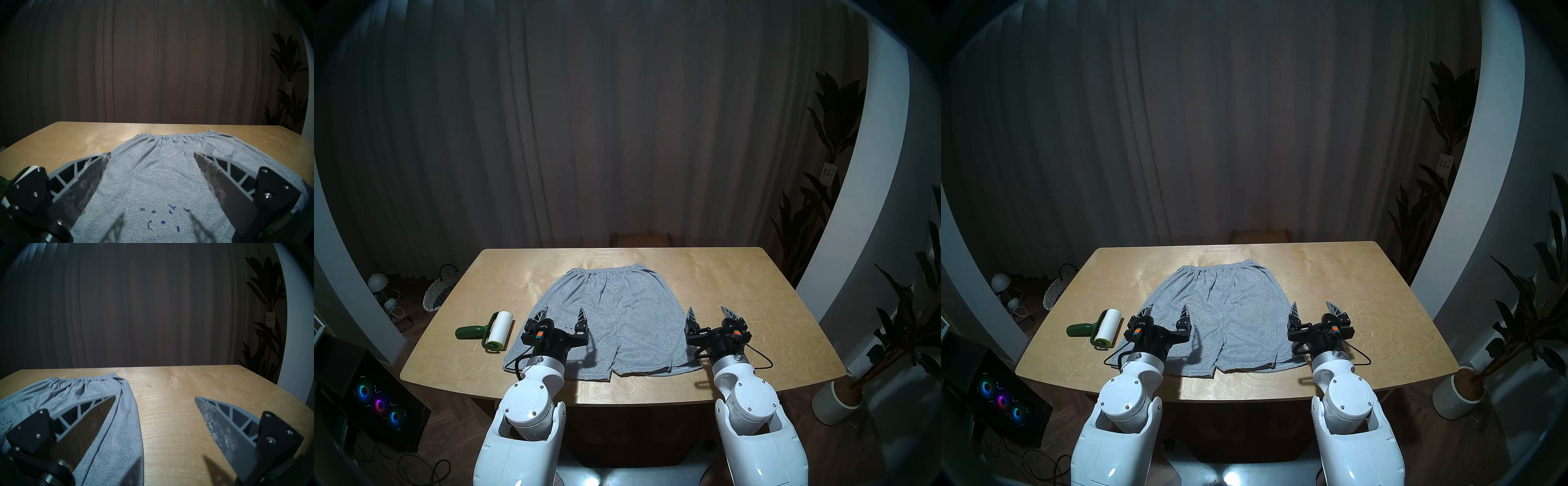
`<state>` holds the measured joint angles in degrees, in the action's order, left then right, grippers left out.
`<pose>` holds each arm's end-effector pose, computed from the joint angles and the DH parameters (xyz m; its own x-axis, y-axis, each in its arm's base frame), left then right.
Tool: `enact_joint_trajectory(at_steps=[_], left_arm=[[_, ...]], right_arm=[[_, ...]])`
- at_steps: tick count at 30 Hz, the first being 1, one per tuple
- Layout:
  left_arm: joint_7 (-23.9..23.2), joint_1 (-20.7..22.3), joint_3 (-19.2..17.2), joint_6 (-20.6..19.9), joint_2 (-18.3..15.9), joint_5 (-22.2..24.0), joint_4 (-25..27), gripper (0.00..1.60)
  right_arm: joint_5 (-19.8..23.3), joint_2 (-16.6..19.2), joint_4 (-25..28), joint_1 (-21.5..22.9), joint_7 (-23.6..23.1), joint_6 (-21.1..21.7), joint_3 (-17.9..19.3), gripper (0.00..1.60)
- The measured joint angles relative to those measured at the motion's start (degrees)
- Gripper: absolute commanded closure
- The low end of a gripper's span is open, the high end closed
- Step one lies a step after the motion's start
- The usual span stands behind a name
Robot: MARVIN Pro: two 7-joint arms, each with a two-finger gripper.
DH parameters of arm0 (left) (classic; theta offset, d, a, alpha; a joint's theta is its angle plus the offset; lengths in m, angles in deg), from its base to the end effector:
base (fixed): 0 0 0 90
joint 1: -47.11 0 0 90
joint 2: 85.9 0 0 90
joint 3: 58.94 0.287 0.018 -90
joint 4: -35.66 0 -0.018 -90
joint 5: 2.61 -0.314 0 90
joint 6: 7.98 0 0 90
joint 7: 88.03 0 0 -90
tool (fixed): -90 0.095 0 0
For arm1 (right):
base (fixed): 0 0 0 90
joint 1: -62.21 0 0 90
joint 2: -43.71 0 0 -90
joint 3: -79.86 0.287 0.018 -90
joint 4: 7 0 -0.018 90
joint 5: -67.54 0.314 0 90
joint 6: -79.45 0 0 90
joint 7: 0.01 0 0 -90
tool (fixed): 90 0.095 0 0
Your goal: Remove lint and debris from pants with a lint roller
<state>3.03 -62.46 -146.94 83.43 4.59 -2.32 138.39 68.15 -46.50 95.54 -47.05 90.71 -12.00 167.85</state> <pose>0.3249 -0.0147 -0.3405 0.0949 0.0219 0.9952 -0.0110 -0.9997 0.0230 0.3265 0.0143 -0.3401 0.0923 -0.0227 0.9955 0.0181 -0.9995 -0.0244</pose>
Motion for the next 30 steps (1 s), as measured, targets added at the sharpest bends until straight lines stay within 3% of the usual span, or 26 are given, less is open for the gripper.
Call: enact_joint_trajectory(at_steps=[21,26,30], left_arm=[[0.2,-0.9,-1.0,0.1,0.2,0.8,1.2,0.00],[0.7,-2.1,-4.2,-0.4,1.2,5.4,4.2,0.00],[1.7,-2.4,-8.2,-0.6,2.6,12.6,7.2,0.00]], right_arm=[[0.0,0.0,-0.2,0.0,0.0,0.0,0.0,0.00],[0.0,0.0,-0.2,0.0,0.0,0.0,0.0,0.00],[0.1,0.0,-0.4,0.0,0.0,0.0,0.0,0.00]])
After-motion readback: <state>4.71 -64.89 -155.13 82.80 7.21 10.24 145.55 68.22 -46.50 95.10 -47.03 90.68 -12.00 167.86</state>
